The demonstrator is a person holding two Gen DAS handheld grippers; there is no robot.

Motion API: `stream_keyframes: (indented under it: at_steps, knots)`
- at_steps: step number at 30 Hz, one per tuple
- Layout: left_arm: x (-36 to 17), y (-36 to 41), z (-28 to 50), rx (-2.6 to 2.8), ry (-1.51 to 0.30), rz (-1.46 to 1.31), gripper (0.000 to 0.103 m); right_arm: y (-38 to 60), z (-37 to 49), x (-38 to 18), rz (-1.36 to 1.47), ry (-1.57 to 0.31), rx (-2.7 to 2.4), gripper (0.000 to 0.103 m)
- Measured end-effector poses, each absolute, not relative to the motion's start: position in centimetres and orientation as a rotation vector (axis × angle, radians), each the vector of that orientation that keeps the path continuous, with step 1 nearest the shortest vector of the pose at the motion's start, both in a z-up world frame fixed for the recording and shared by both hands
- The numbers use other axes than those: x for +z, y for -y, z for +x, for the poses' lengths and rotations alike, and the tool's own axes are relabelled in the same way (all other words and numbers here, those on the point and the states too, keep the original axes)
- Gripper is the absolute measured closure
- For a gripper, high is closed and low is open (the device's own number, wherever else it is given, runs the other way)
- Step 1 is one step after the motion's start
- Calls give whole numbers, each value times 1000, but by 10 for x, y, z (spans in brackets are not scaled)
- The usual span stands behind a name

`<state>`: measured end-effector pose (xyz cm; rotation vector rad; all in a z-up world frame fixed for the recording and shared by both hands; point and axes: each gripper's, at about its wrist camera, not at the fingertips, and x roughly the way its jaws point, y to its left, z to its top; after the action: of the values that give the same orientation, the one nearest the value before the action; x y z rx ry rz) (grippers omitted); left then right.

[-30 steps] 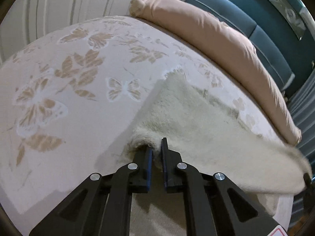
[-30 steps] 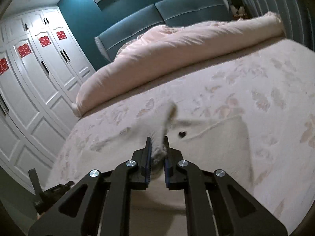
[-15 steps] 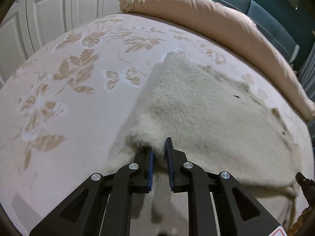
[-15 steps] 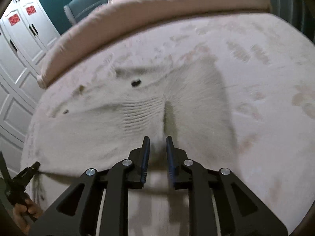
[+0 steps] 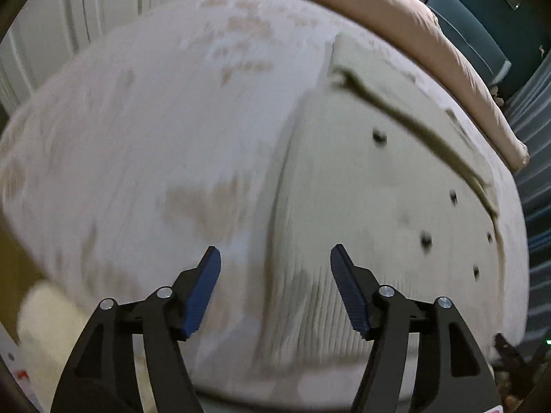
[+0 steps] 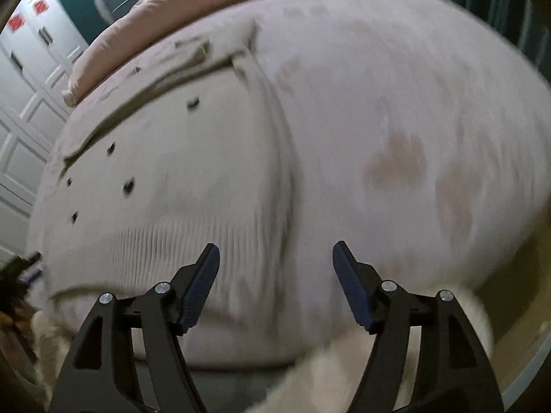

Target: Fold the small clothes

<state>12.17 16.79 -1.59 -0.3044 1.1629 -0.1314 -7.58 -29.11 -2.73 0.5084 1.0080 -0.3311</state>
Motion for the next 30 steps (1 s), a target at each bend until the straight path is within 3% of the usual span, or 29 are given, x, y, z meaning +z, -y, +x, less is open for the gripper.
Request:
stream_keyframes:
  at_steps: [9,13,15,16,17,18,19,20,22,30]
  knots:
    - [-25,-157,102,-208,-1167,-433,34,270,-69,-31,601,-1003,-237,33]
    - [-27,-146,112,-234,-1171,-462,34,253,-52,-35,571,-1020,-238,25]
    - [-27,-145,116,-232,-1169,-476,37,251,-44,-34,583,-1004,-233,25]
    - [-25,-143,118,-240,-1168,-475,50,251,-42,-33,609,-989,-219,25]
    - [-24,-141,119,-256,-1174,-472,71,252,-39,-33,626,-981,-216,28]
    - [-23,-138,122,-273,-1187,-463,81,254,-35,-32,644,-978,-216,33]
    - [-21,-136,123,-281,-1193,-458,95,256,-33,-31,652,-979,-219,50]
    - [-18,-136,123,-289,-1189,-455,96,257,-29,-30,653,-988,-228,70]
    - [-5,-135,120,-301,-1158,-438,97,256,-27,-23,649,-985,-221,92]
    - [52,-151,77,-354,-1068,-346,99,238,-69,37,502,-894,-179,97]
